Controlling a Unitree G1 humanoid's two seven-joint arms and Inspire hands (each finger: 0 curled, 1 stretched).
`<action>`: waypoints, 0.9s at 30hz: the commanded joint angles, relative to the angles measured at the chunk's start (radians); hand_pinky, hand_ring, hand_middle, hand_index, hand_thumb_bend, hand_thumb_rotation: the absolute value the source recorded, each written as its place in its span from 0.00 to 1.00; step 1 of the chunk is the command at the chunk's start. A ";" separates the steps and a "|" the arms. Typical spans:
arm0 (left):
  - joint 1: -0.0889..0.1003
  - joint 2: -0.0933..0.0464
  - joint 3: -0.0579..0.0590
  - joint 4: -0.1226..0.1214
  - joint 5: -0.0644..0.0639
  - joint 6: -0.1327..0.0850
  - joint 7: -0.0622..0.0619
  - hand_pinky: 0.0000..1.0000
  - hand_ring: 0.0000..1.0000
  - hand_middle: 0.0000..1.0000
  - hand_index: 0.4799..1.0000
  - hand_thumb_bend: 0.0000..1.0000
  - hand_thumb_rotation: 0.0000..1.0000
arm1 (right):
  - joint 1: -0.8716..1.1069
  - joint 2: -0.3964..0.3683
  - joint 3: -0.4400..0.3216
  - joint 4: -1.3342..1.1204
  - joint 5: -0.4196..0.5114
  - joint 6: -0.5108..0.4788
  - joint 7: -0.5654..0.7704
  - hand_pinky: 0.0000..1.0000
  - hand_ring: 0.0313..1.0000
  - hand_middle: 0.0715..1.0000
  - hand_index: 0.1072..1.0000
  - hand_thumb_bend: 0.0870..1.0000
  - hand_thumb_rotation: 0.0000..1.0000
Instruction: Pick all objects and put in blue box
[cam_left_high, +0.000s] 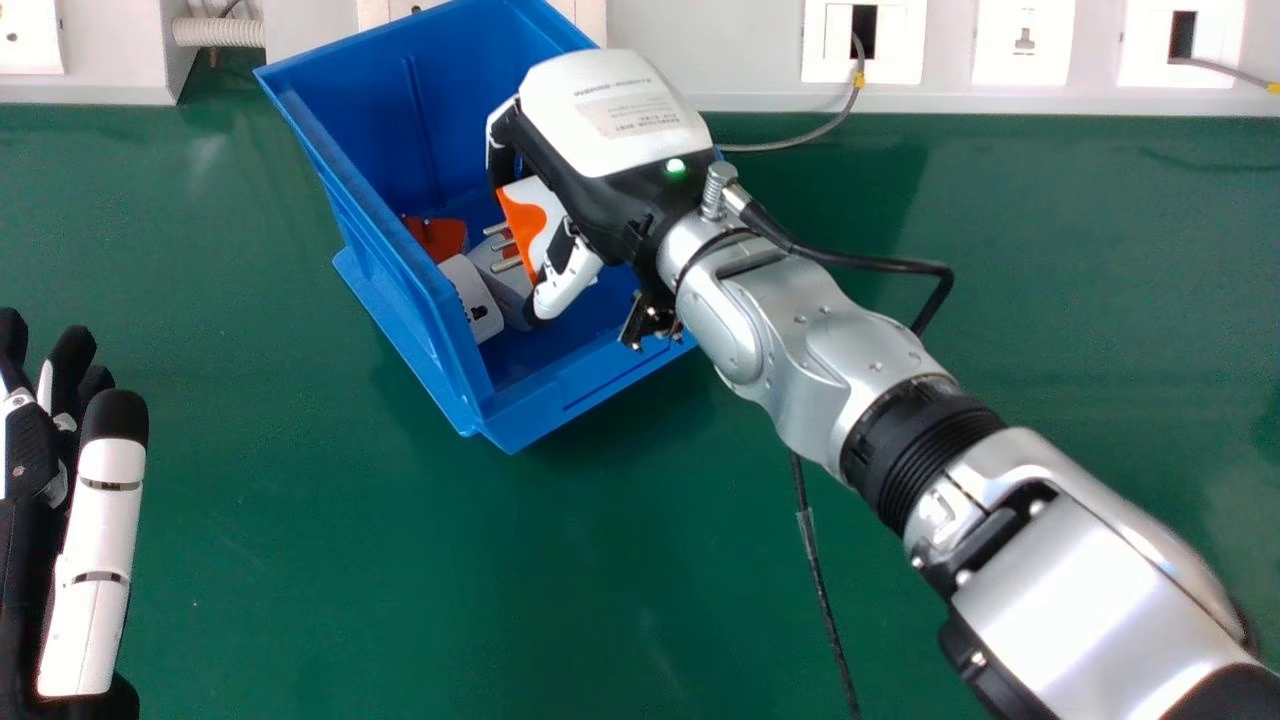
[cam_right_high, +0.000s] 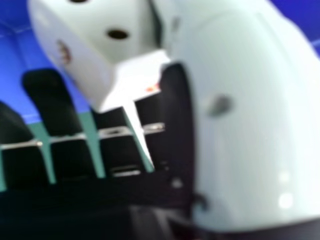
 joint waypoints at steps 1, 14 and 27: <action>0.009 -0.005 0.007 -0.025 0.003 -0.029 0.001 1.00 1.00 1.00 1.00 0.48 0.84 | -0.055 0.007 0.005 0.010 0.009 0.005 -0.018 0.22 0.34 0.40 0.45 0.46 0.02; 0.046 -0.033 -0.012 -0.054 0.010 -0.030 0.008 1.00 1.00 1.00 1.00 0.49 0.85 | -0.070 0.034 0.034 0.042 0.008 0.083 -0.026 0.24 0.37 0.46 0.44 0.46 0.01; 0.039 -0.051 -0.015 -0.030 0.026 -0.058 0.014 1.00 1.00 1.00 1.00 0.51 0.84 | -0.065 0.052 -0.014 0.053 0.099 0.074 -0.015 0.28 0.40 0.51 0.45 0.45 0.00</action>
